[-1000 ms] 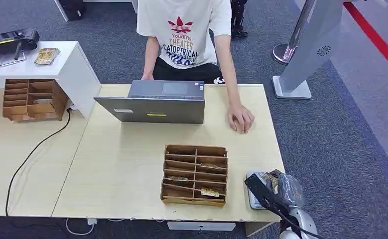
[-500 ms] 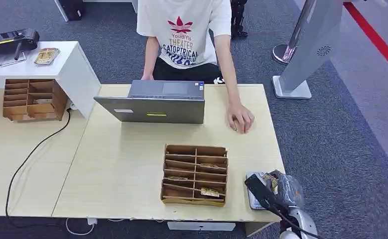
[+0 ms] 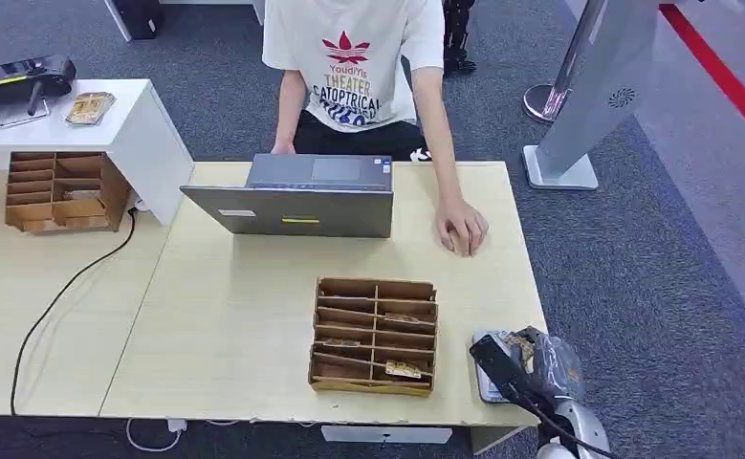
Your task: Pass the card to the sensor for recognition and then transmit it.
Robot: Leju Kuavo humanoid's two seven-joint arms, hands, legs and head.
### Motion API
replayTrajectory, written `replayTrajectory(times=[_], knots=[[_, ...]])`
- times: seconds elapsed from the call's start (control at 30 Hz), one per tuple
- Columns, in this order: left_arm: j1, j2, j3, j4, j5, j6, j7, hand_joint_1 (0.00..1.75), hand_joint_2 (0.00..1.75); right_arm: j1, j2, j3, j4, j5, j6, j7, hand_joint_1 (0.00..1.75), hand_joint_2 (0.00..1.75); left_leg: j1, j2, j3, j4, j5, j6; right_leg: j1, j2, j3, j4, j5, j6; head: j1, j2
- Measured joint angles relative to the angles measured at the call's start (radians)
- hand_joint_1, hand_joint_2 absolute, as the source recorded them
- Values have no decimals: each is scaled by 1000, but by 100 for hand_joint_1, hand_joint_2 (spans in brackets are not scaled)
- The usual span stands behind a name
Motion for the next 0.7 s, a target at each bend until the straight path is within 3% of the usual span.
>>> replayTrajectory(times=[0.1,0.2,0.3,0.37,0.43,0.7], knots=[[0,0,0,0,0,0,0,0,0,1,0,0,0,0,-10,-4,175,175,0,0,0,0,0,0,0,0,0,0,0,0,0,0],[0,0,0,0,2,0,0,0,0,9,8,0,-10,-7,-65,-42,175,175,0,0,0,0,0,0,0,0,0,0,0,0,0,0],[0,-1,0,0,3,3,-1,0,0,22,37,-8,-53,-65,-184,-140,175,175,0,0,0,0,0,0,0,0,0,0,0,0,0,0],[1,-3,0,0,-2,6,-3,0,0,41,76,-20,-126,-128,-307,-242,175,175,0,0,0,0,0,0,0,0,0,0,0,0,0,0],[0,-5,0,0,-11,7,-3,0,0,51,110,-21,-197,-160,-373,-305,175,175,0,0,0,0,0,0,0,1,-1,0,0,0,0,0],[-1,-10,0,0,-21,8,-10,0,0,82,168,-19,-352,-222,-426,-388,175,175,0,0,-1,0,0,0,0,0,-1,0,0,0,0,0]])
